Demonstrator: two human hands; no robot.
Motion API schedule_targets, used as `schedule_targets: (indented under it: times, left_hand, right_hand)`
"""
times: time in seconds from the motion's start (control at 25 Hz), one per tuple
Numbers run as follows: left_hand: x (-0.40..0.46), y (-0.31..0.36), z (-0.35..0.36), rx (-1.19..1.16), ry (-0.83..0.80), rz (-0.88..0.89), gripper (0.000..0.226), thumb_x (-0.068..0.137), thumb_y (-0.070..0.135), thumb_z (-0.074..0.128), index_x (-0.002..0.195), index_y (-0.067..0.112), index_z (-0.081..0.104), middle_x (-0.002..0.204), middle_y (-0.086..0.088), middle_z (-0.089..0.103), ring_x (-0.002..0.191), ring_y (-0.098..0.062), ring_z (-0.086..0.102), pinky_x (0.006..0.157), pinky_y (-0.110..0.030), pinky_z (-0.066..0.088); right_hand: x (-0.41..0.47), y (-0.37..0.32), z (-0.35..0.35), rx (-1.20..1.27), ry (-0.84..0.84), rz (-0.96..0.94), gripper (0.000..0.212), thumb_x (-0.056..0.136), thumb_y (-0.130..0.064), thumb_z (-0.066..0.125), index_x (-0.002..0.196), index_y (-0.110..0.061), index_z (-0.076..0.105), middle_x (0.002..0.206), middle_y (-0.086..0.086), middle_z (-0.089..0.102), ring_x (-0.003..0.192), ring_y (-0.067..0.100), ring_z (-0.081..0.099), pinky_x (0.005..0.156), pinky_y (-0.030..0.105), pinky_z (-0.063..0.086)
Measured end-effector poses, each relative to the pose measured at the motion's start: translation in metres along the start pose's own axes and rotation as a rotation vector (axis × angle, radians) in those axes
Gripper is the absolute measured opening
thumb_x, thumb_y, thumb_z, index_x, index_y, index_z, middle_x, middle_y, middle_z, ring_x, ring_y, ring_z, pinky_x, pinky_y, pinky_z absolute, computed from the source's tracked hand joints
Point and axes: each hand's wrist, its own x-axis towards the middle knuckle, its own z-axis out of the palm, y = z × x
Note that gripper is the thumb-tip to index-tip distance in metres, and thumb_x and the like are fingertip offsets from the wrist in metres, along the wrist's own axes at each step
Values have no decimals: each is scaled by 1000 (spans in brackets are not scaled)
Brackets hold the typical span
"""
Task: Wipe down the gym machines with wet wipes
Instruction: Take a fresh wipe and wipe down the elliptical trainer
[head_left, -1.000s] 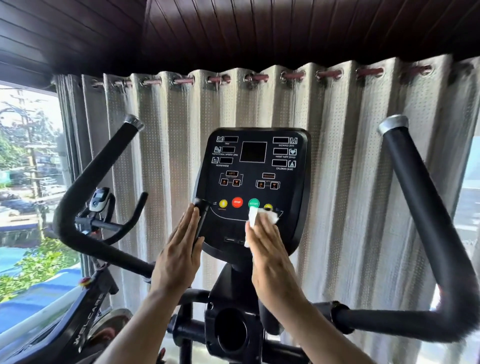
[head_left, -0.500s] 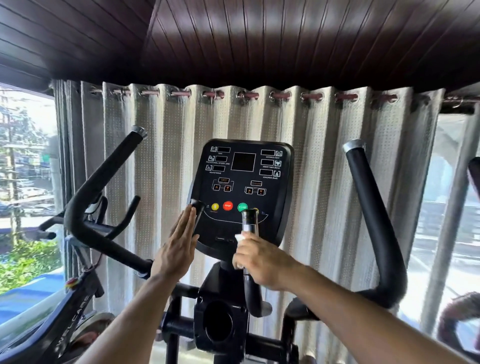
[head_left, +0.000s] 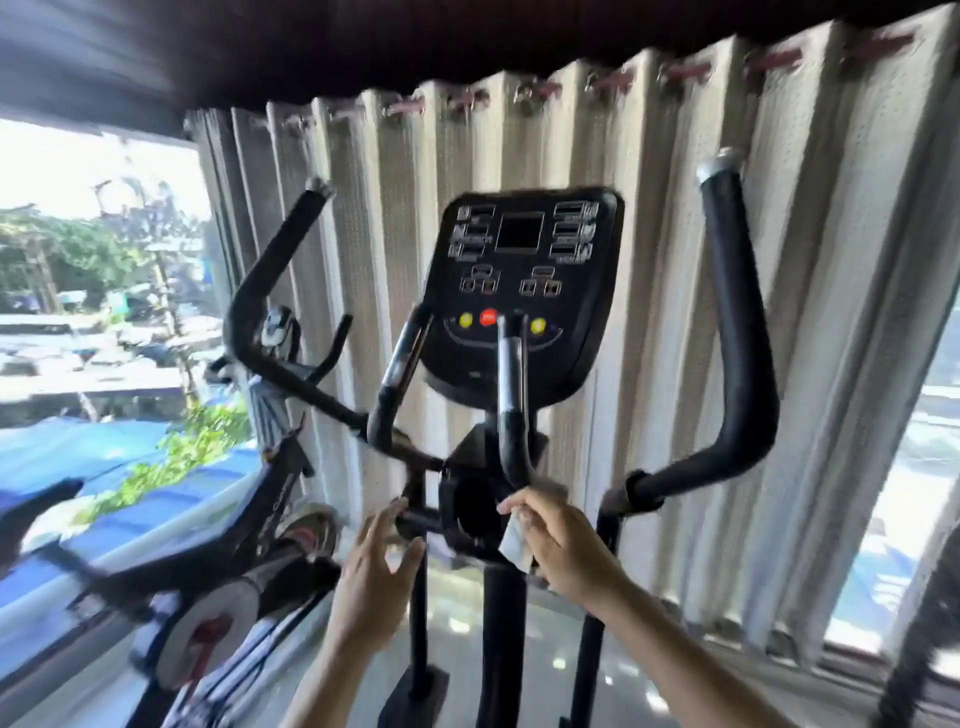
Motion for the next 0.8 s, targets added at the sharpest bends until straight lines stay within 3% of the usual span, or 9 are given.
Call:
schedule_targets:
  times: [0.08, 0.12, 0.16, 0.24, 0.36, 0.48, 0.6, 0.68, 0.8]
  left_hand:
    - [-71, -11, 30, -47, -80, -182, 32, 97, 25, 65, 127, 38, 63, 127, 16, 65, 114, 2, 62, 100, -31, 52]
    - [-104, -14, 43, -57, -132, -271, 30, 97, 20, 65, 117, 43, 64, 118, 17, 70, 106, 8, 65, 94, -22, 53]
    - [-138, -15, 56, -59, -179, -357, 33, 97, 15, 65, 109, 45, 62, 107, 19, 72, 97, 11, 66, 84, -14, 52]
    - [-195, -18, 70, -62, -240, -488, 37, 97, 10, 66, 106, 45, 60, 96, 20, 73, 85, 9, 68, 74, -12, 52]
    - [-285, -18, 74, -80, -218, -680, 28, 96, 15, 67, 112, 38, 65, 91, 19, 71, 71, 4, 65, 68, -15, 49]
    - [-377, -11, 59, -51, -154, -844, 26, 99, 15, 66, 110, 39, 64, 93, 16, 70, 75, 6, 65, 75, -17, 51]
    - [-461, 2, 46, -33, -123, -1001, 25, 99, 18, 67, 116, 35, 65, 99, 17, 70, 74, 5, 65, 78, -21, 54]
    - [-517, 12, 33, -5, -49, -1110, 27, 99, 18, 65, 124, 27, 66, 103, 15, 69, 76, 6, 65, 75, -14, 52]
    - [-595, 37, 12, -2, 135, -1205, 28, 100, 19, 64, 127, 27, 64, 111, 10, 70, 88, 3, 68, 79, -11, 50]
  right_hand:
    - [-50, 41, 23, 82, -80, 88, 22, 102, -27, 46, 113, -28, 66, 108, -22, 66, 104, -9, 61, 86, 13, 44]
    - [-75, 61, 32, 111, -117, 130, 25, 95, -35, 45, 111, -33, 65, 114, -20, 66, 109, -7, 60, 89, 14, 44]
    - [-102, 81, 40, 117, -150, 167, 30, 86, -42, 43, 108, -39, 63, 115, -20, 65, 109, -5, 60, 88, 12, 44]
    - [-144, 113, 55, 124, -155, 233, 32, 76, -43, 40, 99, -44, 62, 111, -18, 64, 104, -1, 61, 86, 13, 45]
    - [-198, 144, 85, 153, -310, 289, 30, 78, -24, 42, 91, -42, 63, 104, -11, 61, 99, 4, 60, 90, 26, 49]
    - [-246, 132, 126, 211, -553, 243, 33, 81, -17, 44, 100, -34, 65, 102, -10, 65, 98, 6, 62, 91, 31, 50]
    - [-283, 102, 154, 293, -733, 151, 32, 83, -19, 49, 112, -27, 62, 96, -10, 69, 91, 4, 64, 81, 24, 52]
    - [-312, 80, 168, 279, -852, 50, 26, 89, -10, 57, 109, -28, 57, 93, -9, 69, 86, 1, 64, 75, 17, 49]
    - [-355, 52, 186, 181, -1030, -46, 23, 92, -12, 66, 98, -32, 55, 83, -8, 68, 75, 7, 63, 73, 29, 51]
